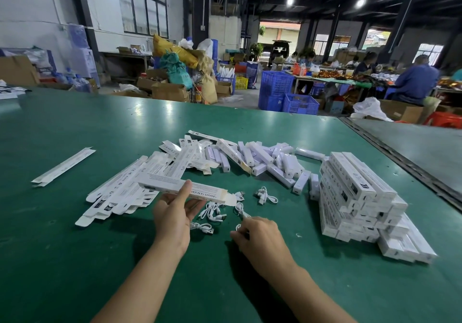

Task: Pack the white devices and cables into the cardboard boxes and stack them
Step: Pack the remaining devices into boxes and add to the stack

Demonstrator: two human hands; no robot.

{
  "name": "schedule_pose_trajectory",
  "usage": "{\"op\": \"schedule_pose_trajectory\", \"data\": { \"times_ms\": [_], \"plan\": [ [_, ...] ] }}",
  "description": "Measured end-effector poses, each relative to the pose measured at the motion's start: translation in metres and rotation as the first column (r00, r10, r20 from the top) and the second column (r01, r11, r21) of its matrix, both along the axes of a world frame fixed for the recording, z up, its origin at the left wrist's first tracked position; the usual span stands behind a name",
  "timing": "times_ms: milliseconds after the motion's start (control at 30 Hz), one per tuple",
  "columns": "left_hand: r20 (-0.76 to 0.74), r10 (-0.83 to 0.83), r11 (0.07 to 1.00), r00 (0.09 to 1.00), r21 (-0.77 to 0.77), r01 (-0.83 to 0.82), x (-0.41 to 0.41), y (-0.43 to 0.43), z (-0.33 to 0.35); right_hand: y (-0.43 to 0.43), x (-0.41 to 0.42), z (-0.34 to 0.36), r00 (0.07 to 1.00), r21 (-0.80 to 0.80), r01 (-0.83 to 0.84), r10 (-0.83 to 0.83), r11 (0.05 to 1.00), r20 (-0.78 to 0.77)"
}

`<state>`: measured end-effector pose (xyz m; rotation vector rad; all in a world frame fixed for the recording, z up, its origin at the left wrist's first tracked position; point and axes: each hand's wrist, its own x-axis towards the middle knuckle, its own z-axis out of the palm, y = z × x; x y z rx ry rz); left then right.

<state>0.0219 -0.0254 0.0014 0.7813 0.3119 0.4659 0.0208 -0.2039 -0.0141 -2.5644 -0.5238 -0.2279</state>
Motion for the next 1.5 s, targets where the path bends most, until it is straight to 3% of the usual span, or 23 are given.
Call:
{"op": "schedule_pose_trajectory", "data": {
  "times_ms": [100,200,400,533,633,767,933,1100,1200,1367,1500],
  "plan": [
    [-0.007,-0.007,1.0,1.0,0.004,0.007,0.0,-0.002,0.0,-0.004,0.001,0.003,1.0,-0.065,0.017,-0.016,0.998,0.018],
    [-0.012,-0.011,1.0,1.0,0.009,0.011,-0.002,-0.002,0.0,-0.007,0.002,0.003,0.999,-0.012,0.033,-0.033,0.999,-0.041],
    [-0.014,-0.015,1.0,1.0,0.014,0.015,-0.003,-0.003,0.002,-0.004,0.0,-0.001,0.999,0.032,-0.023,0.022,0.999,0.034],
    [-0.001,-0.037,0.998,0.999,0.048,0.037,-0.003,-0.003,0.001,-0.009,-0.001,0.001,1.0,0.207,-0.029,0.028,0.978,0.007],
    [-0.001,-0.029,0.996,1.0,0.082,0.029,-0.003,-0.004,0.0,-0.012,-0.001,0.007,0.995,0.466,0.099,-0.073,0.879,-0.075],
    [-0.005,-0.024,0.991,1.0,0.133,0.025,-0.004,-0.011,0.0,-0.016,0.001,0.014,0.974,0.711,0.194,-0.046,0.676,-0.221],
    [-0.017,-0.029,0.982,0.999,0.185,0.032,-0.006,-0.018,-0.001,-0.019,0.0,0.014,0.974,0.754,0.187,-0.02,0.63,-0.224],
    [-0.015,-0.024,0.975,1.0,0.22,0.027,-0.008,-0.023,-0.001,-0.018,0.002,0.015,0.991,0.727,0.108,-0.011,0.678,-0.137],
    [-0.006,-0.032,0.975,0.999,0.221,0.033,-0.009,-0.026,0.0,-0.014,0.001,0.012,0.977,0.716,0.124,0.042,0.687,-0.209],
    [0.003,-0.081,0.976,0.997,0.202,0.079,-0.009,-0.024,0.001,-0.02,0.005,0.009,0.901,0.833,0.265,0.182,0.485,-0.393],
    [-0.019,-0.111,0.945,0.994,0.306,0.112,-0.011,-0.031,-0.002,-0.021,0.007,0.007,0.865,0.847,0.353,0.206,0.399,-0.457]
  ]
}}
